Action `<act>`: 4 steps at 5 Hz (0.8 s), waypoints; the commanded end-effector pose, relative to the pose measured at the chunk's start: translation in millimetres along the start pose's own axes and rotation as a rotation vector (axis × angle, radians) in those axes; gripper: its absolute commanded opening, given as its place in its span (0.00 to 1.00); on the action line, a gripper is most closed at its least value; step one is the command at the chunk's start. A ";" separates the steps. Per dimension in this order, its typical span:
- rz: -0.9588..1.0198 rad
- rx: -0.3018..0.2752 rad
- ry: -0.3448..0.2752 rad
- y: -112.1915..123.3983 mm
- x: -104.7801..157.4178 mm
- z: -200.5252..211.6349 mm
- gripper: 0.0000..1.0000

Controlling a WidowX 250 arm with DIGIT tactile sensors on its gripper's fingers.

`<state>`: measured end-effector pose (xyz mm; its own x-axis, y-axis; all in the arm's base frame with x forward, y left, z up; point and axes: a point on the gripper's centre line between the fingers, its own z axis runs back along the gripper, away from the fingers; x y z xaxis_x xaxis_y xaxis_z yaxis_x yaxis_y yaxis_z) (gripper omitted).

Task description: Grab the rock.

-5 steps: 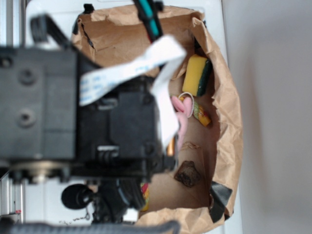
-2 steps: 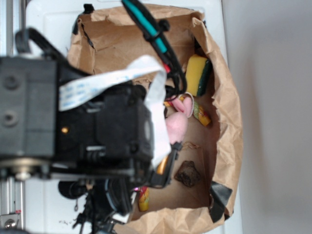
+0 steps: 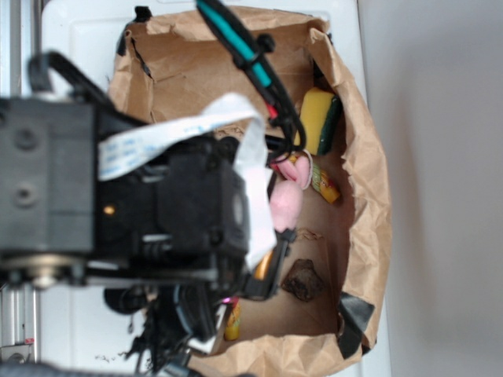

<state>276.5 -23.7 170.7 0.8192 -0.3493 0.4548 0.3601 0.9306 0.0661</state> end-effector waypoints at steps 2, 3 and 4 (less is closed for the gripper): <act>-0.026 0.065 -0.077 33.3 -1.3 -19.6 1.00; -0.057 0.048 -0.080 28.6 -12.2 -25.5 1.00; -0.098 0.016 -0.108 16.1 -20.9 -37.6 1.00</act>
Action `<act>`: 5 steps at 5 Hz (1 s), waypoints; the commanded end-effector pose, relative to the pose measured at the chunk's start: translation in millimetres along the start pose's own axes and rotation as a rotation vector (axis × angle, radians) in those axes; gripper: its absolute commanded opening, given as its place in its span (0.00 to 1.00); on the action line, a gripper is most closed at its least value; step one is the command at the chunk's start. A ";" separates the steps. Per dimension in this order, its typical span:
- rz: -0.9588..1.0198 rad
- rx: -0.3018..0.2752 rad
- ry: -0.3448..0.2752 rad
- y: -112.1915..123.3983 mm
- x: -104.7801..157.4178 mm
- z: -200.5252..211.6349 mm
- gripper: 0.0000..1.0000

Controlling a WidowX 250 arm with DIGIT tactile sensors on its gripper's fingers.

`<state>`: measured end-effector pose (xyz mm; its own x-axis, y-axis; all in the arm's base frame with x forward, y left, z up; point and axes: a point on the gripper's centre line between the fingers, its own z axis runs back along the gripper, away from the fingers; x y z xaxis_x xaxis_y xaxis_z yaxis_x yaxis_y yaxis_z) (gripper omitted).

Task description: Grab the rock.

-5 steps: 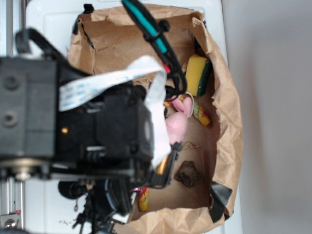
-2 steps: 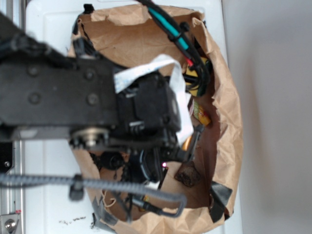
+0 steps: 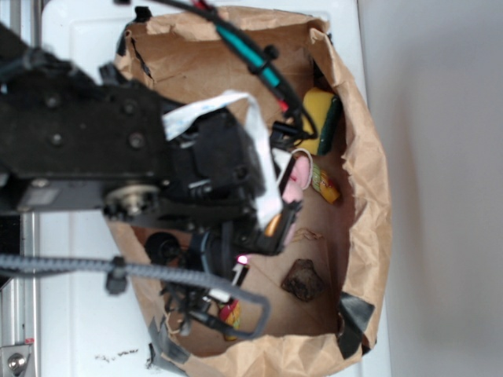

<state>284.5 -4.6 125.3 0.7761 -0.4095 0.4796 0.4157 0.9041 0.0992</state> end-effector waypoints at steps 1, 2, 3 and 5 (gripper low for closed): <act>-0.082 -0.029 -0.103 -21.5 1.3 5.4 1.00; -0.102 -0.059 -0.138 -33.8 6.5 11.9 1.00; -0.116 -0.066 -0.167 -35.1 18.3 10.5 1.00; -0.149 -0.060 -0.155 -20.7 43.1 -10.6 1.00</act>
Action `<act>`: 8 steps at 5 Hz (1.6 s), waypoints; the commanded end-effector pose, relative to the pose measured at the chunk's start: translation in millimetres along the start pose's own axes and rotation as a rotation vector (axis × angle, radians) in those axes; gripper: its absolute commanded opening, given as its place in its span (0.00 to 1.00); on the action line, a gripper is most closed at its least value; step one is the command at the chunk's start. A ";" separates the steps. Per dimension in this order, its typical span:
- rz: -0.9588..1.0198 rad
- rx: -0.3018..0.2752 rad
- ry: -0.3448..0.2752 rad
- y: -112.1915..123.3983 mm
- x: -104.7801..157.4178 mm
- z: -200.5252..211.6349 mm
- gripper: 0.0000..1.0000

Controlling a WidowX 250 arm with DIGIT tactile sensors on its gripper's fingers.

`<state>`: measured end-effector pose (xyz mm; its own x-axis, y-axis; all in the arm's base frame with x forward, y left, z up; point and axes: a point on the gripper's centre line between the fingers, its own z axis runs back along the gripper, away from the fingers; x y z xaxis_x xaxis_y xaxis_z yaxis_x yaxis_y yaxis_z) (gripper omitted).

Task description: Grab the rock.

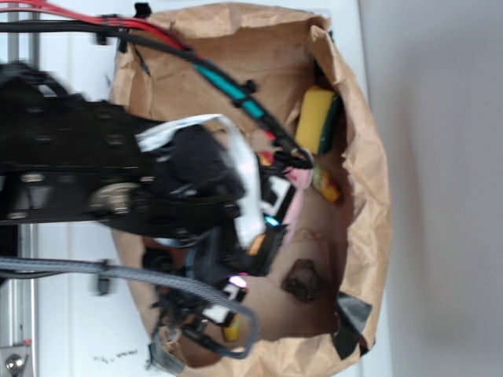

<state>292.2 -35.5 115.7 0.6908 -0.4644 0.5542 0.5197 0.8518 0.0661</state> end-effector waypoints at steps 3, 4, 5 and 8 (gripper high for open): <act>-0.079 -0.077 -0.029 -18.4 29.3 -16.6 1.00; -0.100 -0.112 -0.044 -32.2 28.9 -9.5 1.00; -0.089 -0.112 -0.057 -34.2 31.2 -11.8 1.00; -0.081 -0.133 -0.048 -36.7 33.9 -17.0 1.00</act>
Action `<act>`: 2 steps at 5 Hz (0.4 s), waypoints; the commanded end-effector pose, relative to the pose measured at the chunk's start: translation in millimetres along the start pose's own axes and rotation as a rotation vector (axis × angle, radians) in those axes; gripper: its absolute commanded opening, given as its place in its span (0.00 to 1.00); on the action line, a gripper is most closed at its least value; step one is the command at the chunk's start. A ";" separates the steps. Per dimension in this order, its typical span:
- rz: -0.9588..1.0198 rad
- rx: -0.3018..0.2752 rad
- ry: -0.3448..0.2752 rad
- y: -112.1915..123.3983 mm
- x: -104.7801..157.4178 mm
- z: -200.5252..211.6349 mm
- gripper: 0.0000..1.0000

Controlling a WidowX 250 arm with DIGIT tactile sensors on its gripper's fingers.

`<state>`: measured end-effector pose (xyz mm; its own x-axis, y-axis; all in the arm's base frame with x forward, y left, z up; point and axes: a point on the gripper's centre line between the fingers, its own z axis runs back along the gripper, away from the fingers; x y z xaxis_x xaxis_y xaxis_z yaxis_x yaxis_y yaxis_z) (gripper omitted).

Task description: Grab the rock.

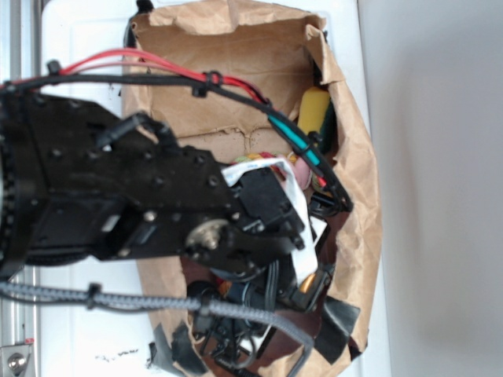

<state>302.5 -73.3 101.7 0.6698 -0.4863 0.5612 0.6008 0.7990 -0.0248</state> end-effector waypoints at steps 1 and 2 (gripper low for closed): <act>-0.054 -0.003 -0.035 -9.4 17.3 7.6 1.00; -0.058 -0.001 -0.048 -12.5 11.0 6.9 1.00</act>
<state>300.0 -74.4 97.2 0.6696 -0.4785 0.5681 0.5991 0.8000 -0.0324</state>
